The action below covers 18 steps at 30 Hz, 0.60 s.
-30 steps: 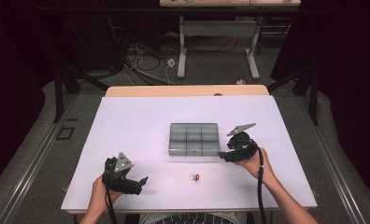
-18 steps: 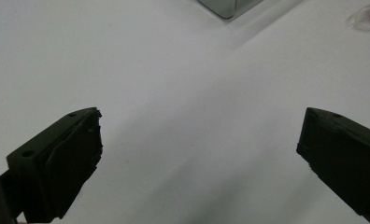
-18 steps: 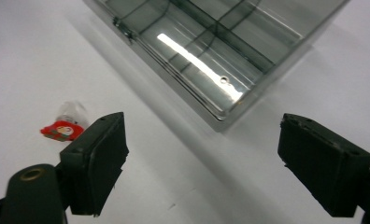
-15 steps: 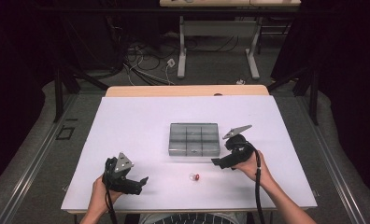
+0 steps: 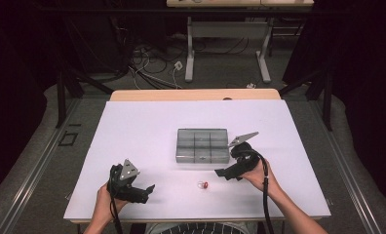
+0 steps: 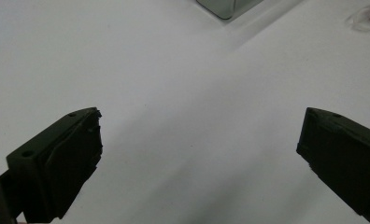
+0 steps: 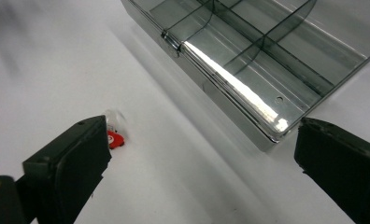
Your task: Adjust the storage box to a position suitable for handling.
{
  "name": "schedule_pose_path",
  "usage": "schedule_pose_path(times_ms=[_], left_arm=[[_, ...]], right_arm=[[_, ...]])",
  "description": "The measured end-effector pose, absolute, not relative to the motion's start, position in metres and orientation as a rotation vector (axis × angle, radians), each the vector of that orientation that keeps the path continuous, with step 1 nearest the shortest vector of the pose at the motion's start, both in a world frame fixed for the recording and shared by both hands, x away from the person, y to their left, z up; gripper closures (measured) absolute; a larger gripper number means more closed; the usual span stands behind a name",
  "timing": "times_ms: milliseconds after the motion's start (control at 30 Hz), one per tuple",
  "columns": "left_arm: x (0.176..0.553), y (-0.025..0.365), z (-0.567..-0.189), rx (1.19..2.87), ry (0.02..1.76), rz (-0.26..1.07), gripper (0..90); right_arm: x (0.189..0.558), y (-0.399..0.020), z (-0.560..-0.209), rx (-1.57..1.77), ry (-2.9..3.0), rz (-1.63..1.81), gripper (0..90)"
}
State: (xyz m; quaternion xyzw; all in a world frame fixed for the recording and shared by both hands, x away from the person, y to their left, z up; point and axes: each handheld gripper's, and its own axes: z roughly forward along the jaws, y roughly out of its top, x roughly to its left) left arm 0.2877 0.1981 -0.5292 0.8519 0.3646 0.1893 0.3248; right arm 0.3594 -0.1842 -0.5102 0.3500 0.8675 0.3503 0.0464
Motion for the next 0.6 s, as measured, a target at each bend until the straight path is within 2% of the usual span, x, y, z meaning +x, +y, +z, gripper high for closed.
schedule_pose_path(times_ms=[600], left_arm=[[0.2874, 0.1977, -0.5305, 2.229, 0.957, 0.488, 0.0]], right_arm=[[0.3582, -0.1769, -0.5127, 1.050, 2.640, 1.111, 0.0]])
